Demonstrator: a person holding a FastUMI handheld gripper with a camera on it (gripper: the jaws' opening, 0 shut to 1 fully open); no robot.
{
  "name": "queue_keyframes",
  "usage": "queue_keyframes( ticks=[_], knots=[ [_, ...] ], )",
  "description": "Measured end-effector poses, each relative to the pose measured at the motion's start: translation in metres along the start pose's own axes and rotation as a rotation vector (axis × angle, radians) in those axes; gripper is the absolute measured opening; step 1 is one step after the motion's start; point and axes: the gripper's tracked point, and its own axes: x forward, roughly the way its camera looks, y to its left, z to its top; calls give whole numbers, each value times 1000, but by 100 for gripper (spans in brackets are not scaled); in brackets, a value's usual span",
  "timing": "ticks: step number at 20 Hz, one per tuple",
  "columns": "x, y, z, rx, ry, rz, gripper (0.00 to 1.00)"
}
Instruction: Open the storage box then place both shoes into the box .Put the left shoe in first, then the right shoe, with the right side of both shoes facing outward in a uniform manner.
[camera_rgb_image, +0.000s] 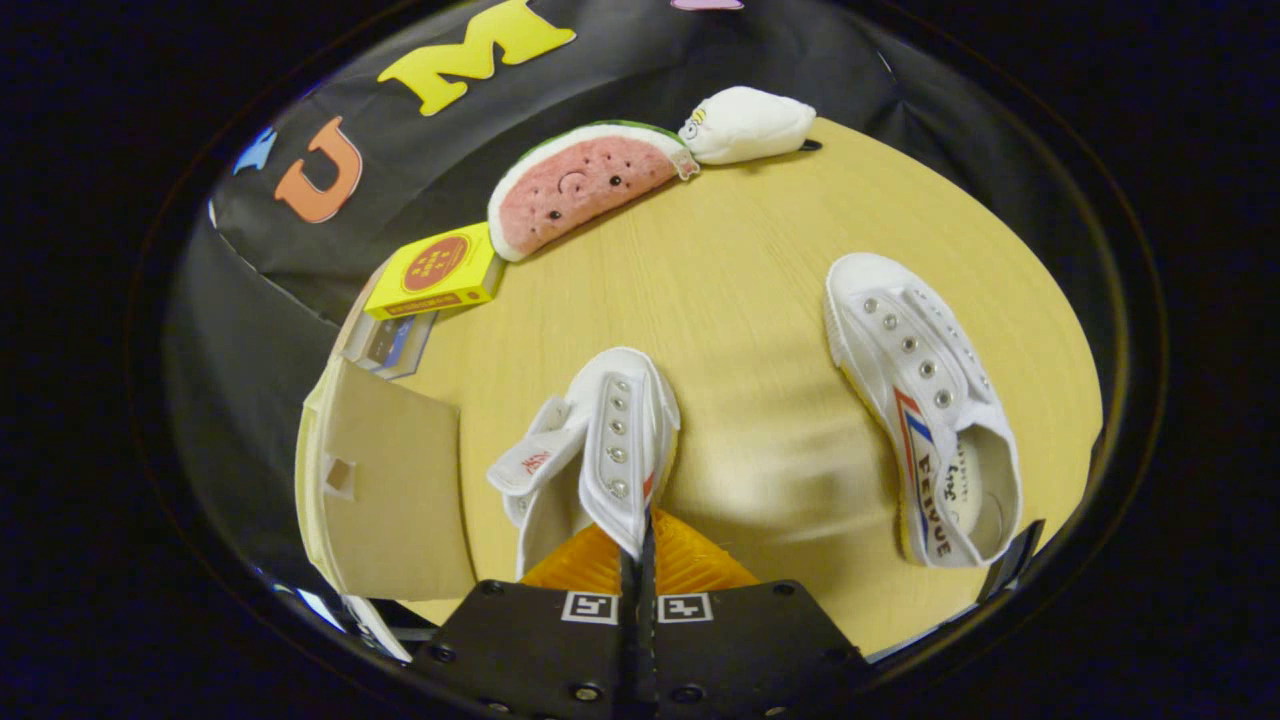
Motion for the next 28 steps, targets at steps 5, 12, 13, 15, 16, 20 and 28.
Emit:
queue_keyframes(
  ticks=[5, 12, 13, 15, 16, 20, 28],
  knots=[
    [-42, 61, -8, 55, -34, 75, 0],
    [-97, 180, 2, 32, -140, 158, 0],
    [-99, 200, 2, 21, -155, 166, 0],
    [-96, 239, -2, 23, -164, 194, 0],
    [-92, 258, -5, 23, -165, 206, 0],
    [-66, 315, -30, 12, -151, 236, 0],
    [-2, 363, -83, 14, -81, 212, 0]
  ],
)
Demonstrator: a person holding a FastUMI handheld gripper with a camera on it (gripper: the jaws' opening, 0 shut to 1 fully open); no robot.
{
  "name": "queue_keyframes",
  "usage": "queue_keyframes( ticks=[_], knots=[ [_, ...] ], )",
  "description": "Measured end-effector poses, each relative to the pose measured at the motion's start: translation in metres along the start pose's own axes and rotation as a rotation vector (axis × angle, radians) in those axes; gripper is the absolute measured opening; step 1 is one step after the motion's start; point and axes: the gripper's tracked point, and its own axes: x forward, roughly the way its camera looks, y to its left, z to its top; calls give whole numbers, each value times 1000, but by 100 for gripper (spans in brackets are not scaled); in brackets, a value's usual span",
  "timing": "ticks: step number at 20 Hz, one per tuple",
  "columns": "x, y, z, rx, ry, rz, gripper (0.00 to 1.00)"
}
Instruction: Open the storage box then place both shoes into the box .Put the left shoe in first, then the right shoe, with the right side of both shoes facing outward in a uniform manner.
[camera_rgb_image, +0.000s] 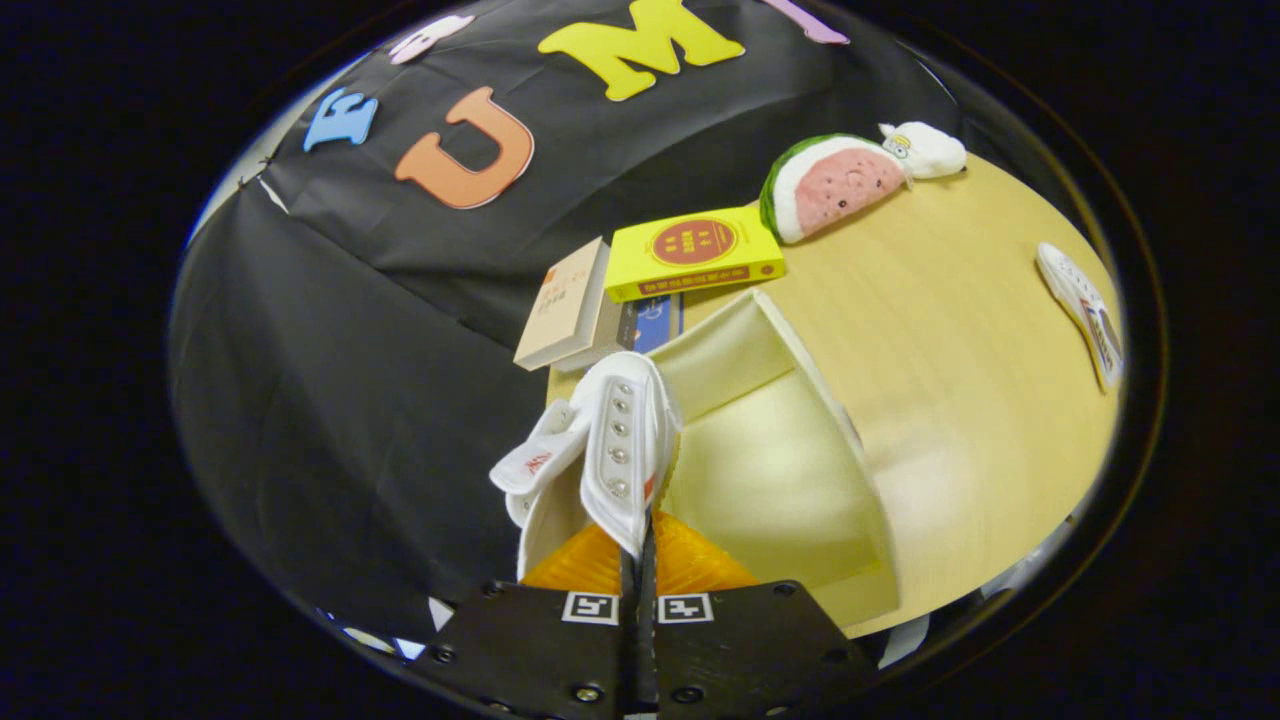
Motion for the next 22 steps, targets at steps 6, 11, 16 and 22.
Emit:
queue_keyframes(
  ticks=[6, 11, 16, 22],
  knots=[
    [23, -20, -12, -47, -19, -60, 0],
    [42, -29, -10, -139, -54, -91, 0],
    [59, -37, -23, -159, -52, -101, 0],
    [84, -41, -54, -181, 84, -77, 14]
  ],
)
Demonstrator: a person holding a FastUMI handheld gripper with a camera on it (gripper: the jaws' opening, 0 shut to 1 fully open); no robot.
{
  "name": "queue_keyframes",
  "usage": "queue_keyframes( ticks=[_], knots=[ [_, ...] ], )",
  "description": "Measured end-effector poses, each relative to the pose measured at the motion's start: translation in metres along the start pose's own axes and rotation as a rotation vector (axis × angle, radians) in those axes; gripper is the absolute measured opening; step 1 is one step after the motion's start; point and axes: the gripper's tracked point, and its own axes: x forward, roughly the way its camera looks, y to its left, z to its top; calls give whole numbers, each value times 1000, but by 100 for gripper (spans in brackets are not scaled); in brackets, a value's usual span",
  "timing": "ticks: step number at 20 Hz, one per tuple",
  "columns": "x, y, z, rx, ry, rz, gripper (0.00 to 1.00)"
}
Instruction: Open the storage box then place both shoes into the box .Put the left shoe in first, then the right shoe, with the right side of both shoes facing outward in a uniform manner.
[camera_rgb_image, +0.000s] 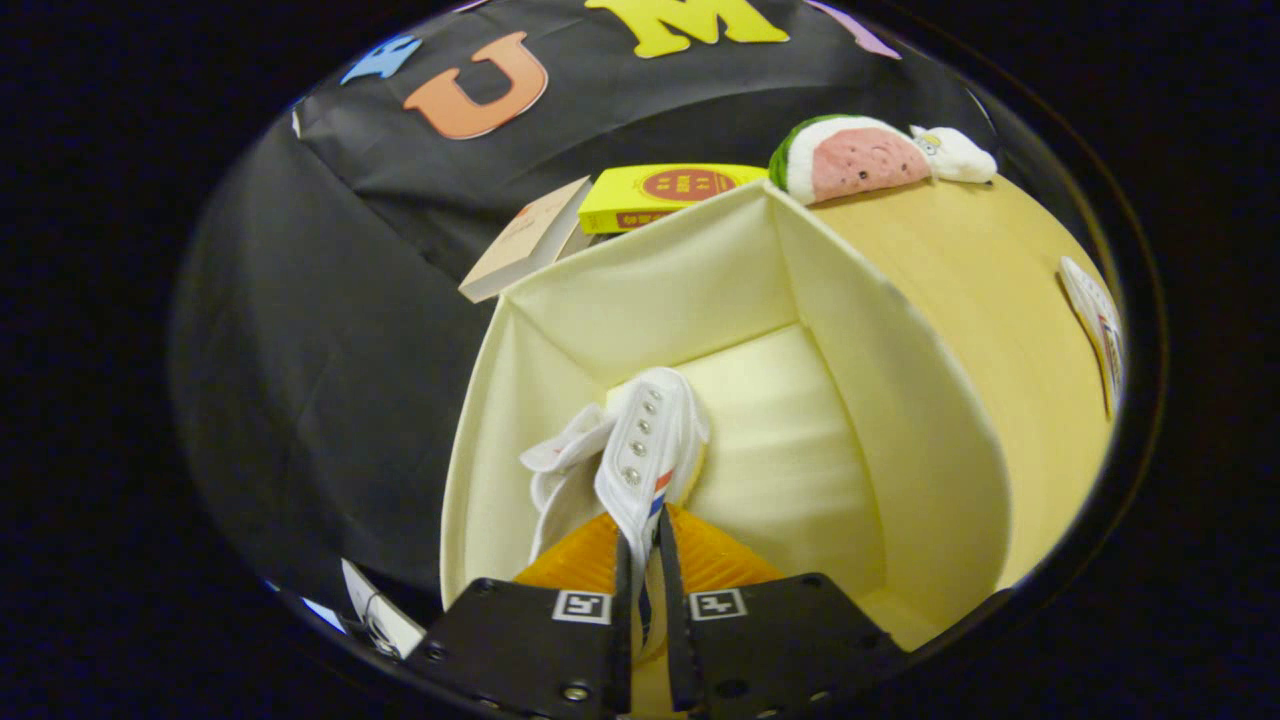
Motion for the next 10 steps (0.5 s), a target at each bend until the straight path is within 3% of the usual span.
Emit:
queue_keyframes(
  ticks=[4, 8, 10],
  knots=[
    [-19, -2, 3, -102, -13, -20, 85],
    [-60, -6, 28, -186, -121, -30, 95],
    [-87, -14, 45, -222, -189, -43, 95]
  ],
)
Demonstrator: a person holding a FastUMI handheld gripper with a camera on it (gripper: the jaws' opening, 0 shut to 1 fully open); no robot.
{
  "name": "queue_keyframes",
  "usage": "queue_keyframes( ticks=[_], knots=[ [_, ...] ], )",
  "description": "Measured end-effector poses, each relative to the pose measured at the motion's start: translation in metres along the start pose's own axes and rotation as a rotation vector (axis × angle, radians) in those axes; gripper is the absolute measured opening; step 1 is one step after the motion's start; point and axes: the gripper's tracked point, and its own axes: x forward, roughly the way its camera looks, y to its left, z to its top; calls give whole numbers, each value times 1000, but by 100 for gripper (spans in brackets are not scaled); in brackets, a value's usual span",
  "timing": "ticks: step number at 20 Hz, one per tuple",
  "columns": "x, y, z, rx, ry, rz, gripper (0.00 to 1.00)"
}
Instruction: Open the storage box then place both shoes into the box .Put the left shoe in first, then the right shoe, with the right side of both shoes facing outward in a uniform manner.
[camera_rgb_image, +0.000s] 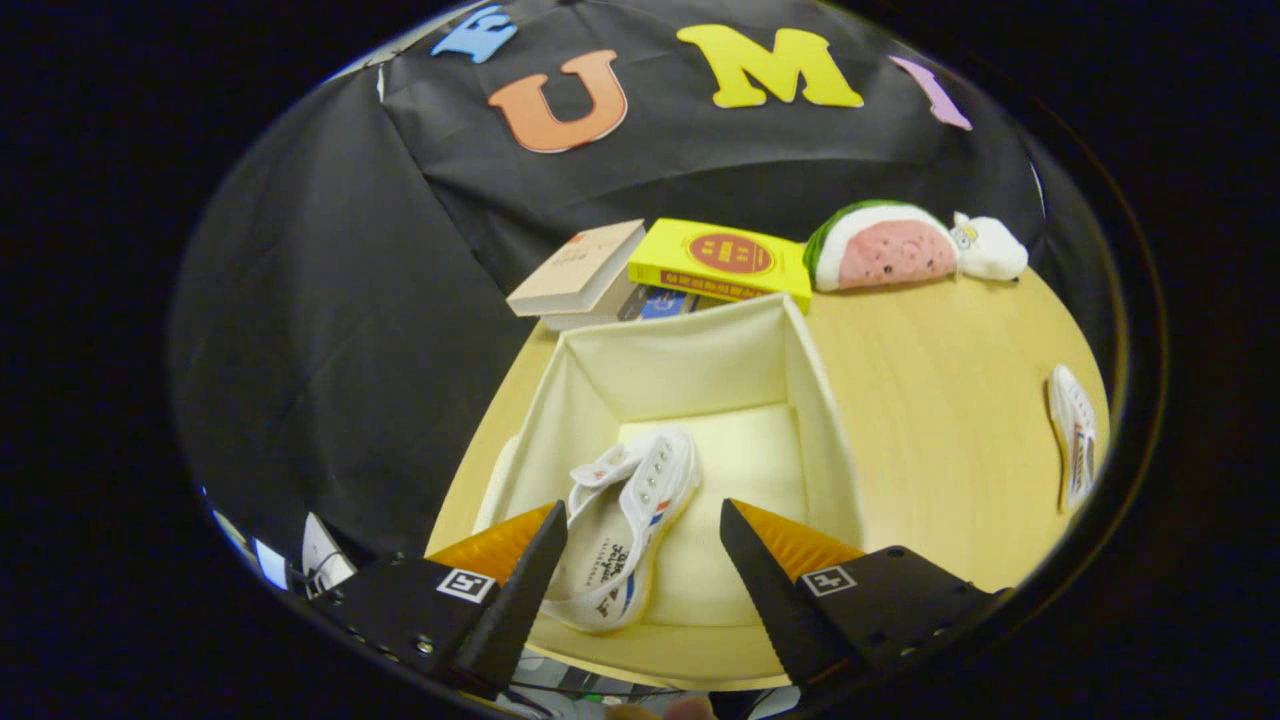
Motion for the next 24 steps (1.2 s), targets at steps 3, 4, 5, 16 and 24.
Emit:
queue_keyframes(
  ticks=[3, 4, 5, 16, 24],
  knots=[
    [-38, -30, 26, -67, -95, -34, 95],
    [-52, -42, 33, -81, -123, -38, 96],
    [-65, -55, 40, -94, -151, -46, 96],
    [-170, -277, 81, -164, -309, -207, 96],
    [-195, -443, 40, -82, -265, -343, 96]
  ],
)
